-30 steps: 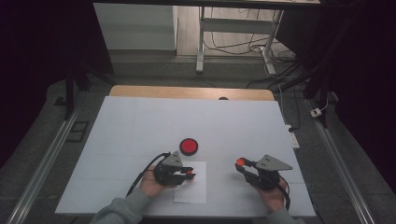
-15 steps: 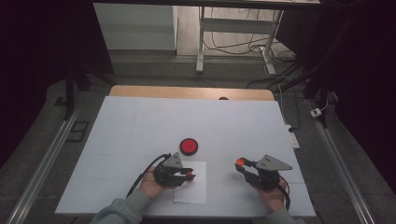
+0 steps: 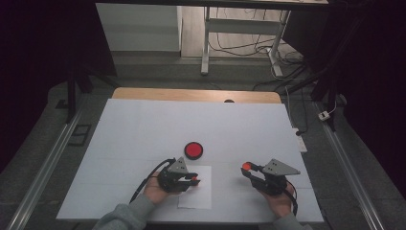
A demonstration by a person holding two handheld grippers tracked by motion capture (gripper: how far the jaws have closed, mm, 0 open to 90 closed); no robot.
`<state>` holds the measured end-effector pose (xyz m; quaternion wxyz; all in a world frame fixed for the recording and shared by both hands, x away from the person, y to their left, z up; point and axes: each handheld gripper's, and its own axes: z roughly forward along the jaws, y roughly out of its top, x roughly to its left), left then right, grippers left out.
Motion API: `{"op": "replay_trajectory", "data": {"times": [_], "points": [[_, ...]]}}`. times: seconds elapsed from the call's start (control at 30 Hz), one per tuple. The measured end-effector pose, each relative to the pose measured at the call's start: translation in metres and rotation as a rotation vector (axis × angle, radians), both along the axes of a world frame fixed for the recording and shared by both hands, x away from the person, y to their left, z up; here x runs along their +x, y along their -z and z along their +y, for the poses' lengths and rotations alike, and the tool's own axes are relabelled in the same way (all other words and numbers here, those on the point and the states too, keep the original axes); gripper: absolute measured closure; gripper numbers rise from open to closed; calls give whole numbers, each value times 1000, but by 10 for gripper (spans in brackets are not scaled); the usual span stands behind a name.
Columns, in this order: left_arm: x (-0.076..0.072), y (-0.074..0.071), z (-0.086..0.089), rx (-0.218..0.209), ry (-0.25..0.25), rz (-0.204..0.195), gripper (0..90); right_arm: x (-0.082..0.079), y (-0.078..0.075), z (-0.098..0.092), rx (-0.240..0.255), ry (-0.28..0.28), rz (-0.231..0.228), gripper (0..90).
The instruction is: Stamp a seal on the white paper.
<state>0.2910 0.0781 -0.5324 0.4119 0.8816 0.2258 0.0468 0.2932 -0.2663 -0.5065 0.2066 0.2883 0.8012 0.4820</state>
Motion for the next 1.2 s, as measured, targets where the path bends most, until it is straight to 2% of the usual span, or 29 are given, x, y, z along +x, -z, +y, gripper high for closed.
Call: {"op": "replay_trajectory", "data": {"times": [0.23, 0.57, 0.8, 0.9, 1.2], "points": [[-5, 0, -2, 32, 7, -46, 725, 0, 0, 0, -2, -2, 1, 646], [-12, 3, -4, 51, -5, -103, 730, -1, -1, 1, -2, -5, 0, 646], [-15, 4, -4, 43, -18, -113, 731, -2, -1, 2, -4, -3, -2, 647], [-16, 4, -4, 54, -15, -125, 732, -2, -1, 2, -3, -9, -1, 647], [-16, 4, -5, 56, -14, -126, 732, -2, -1, 2, -2, -8, -2, 647]]}}
